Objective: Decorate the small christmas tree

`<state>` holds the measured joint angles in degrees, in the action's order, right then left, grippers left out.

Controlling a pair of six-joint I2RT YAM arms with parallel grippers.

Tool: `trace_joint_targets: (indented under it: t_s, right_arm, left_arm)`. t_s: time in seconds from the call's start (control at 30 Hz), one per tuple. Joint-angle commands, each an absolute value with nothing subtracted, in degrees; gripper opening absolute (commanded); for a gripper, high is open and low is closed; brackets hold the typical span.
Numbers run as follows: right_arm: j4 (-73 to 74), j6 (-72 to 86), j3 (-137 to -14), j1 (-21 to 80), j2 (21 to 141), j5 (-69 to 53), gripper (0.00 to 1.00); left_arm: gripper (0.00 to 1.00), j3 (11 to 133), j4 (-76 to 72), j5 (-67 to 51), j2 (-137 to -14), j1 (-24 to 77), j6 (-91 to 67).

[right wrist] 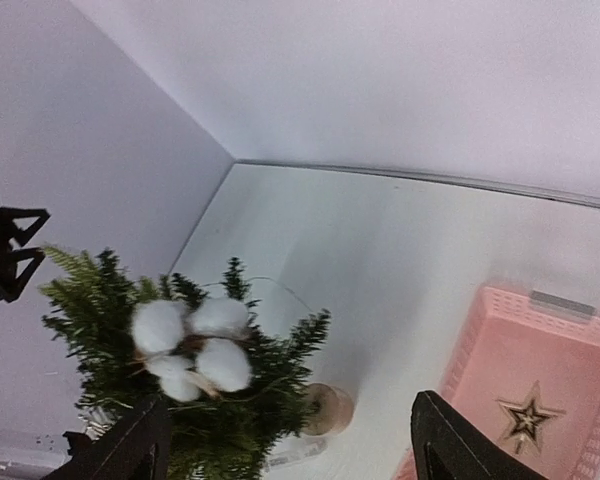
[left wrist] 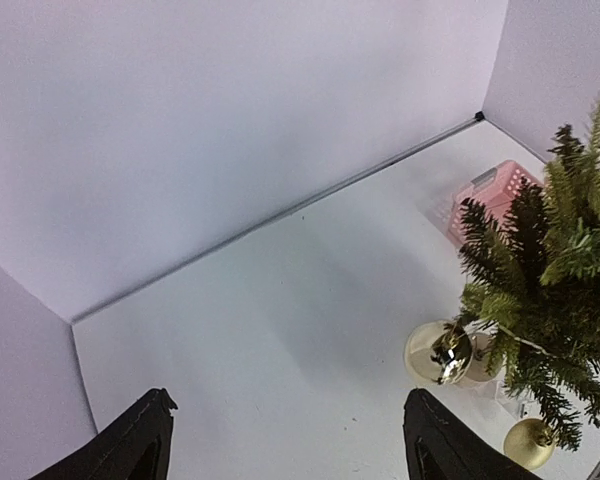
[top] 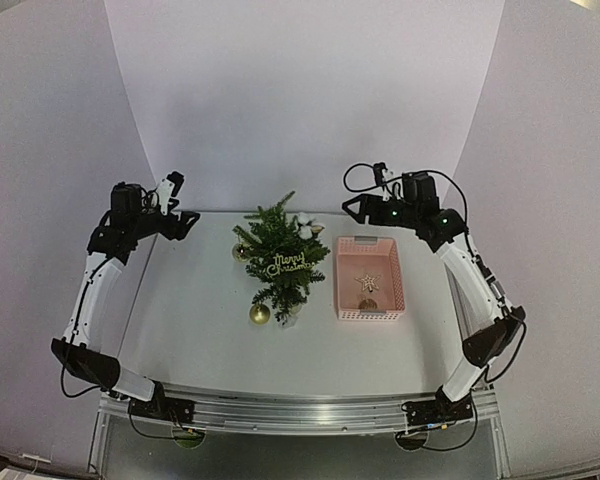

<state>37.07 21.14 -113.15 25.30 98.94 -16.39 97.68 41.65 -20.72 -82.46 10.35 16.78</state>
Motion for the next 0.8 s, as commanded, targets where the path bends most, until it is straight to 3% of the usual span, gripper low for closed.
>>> trace_joint_targets:
  t_s: [0.0, 0.17, 0.37, 0.43, 0.53, 0.77]
  right_arm:
    - [37.21, 25.54, -104.68, 20.27, 95.19, -7.70, 0.80]
    - [41.51, 24.72, -99.62, 16.97, 100.48, -6.45, 0.75]
    - [54.55, 23.66, -103.92, 17.01, 110.31, -14.00, 0.67]
    - [57.67, 23.95, -103.34, 17.25, 111.81, -14.55, 0.69]
    - [60.81, 24.15, -101.39, 18.28, 113.07, -13.75, 0.86]
    - [69.95, 22.34, -102.18, 21.68, 118.86, -10.65, 0.86]
  left_arm:
    - [0.80, 84.50, 30.83, -18.74, -76.18, 7.95, 4.49]
    - [0.82, 67.49, 17.96, -13.52, -69.24, 7.91, -1.78]
    - [0.83, 57.88, 16.07, -11.19, -66.51, 7.88, -2.34]
    - [0.84, 55.81, 15.16, -11.03, -66.05, 7.90, -2.83]
    - [0.84, 53.95, 13.51, -11.54, -66.18, 7.89, -3.88]
    - [0.84, 51.80, 9.28, -12.87, -66.62, 7.91, -4.13]
